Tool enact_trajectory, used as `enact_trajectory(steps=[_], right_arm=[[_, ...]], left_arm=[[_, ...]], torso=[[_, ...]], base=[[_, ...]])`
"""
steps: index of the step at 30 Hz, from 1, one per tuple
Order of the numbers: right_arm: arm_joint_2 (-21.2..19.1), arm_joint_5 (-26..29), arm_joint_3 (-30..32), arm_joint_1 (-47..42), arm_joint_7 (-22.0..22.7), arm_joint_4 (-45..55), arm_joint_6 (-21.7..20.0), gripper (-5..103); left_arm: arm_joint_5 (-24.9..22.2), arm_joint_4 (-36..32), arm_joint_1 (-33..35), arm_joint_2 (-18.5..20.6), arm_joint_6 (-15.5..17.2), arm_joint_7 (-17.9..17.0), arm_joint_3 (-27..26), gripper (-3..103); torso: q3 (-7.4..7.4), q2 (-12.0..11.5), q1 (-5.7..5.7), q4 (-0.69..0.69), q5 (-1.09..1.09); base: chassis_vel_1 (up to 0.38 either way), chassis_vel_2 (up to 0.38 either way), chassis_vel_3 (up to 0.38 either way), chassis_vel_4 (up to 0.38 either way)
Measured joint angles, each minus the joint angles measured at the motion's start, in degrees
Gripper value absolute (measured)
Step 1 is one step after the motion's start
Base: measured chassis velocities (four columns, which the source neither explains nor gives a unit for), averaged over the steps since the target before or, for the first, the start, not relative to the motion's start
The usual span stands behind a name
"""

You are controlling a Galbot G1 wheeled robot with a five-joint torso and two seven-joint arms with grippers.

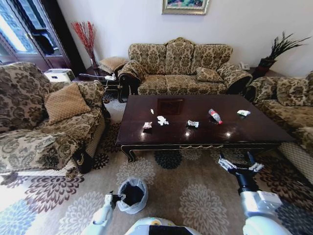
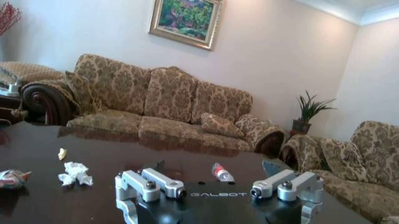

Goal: Move to the front of the table and place the trash on the table into the trash bin.

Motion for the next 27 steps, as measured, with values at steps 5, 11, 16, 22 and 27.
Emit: enact_trajectory(steps=[5, 11, 16, 22, 27], right_arm=[[0.0, -0.2, 0.0, 0.1, 0.3, 0.1, -0.1, 100], [0.2, -0.4, 0.2, -0.1, 0.6, -0.3, 0.2, 100], [-0.1, -0.3, 0.5, -0.1, 0.7, -0.5, 0.3, 100], [-0.7, 0.1, 0.8, 0.2, 0.7, -1.1, 0.3, 100], [-1.2, 0.7, 1.9, 0.2, 0.7, -1.1, 0.3, 100]], left_arm=[[-0.2, 1.8, -0.6, 0.1, -0.4, 1.0, 0.0, 102], [-0.1, 3.4, -1.4, -0.4, -0.6, 2.7, 0.1, 82], [-0.1, 4.1, -2.0, -1.1, -0.6, 3.2, 0.4, 61], [0.2, 5.6, -3.0, -1.8, -0.6, 3.3, 0.8, 39], [0.3, 6.4, -3.8, -2.3, -0.7, 3.5, 1.0, 22]], torso=[[0.0, 0.0, 0.0, 0.0, 0.0], [0.0, 0.0, 0.0, 0.0, 0.0], [0.0, 0.0, 0.0, 0.0, 0.0], [0.0, 0.0, 0.0, 0.0, 0.02], [0.0, 0.0, 0.0, 0.01, 0.02]], base=[[0.0, 0.0, 0.0, 0.0], [0.0, 0.0, 0.0, 0.0], [0.0, 0.0, 0.0, 0.0], [0.0, 0.0, 0.0, 0.0], [0.0, 0.0, 0.0, 0.0]])
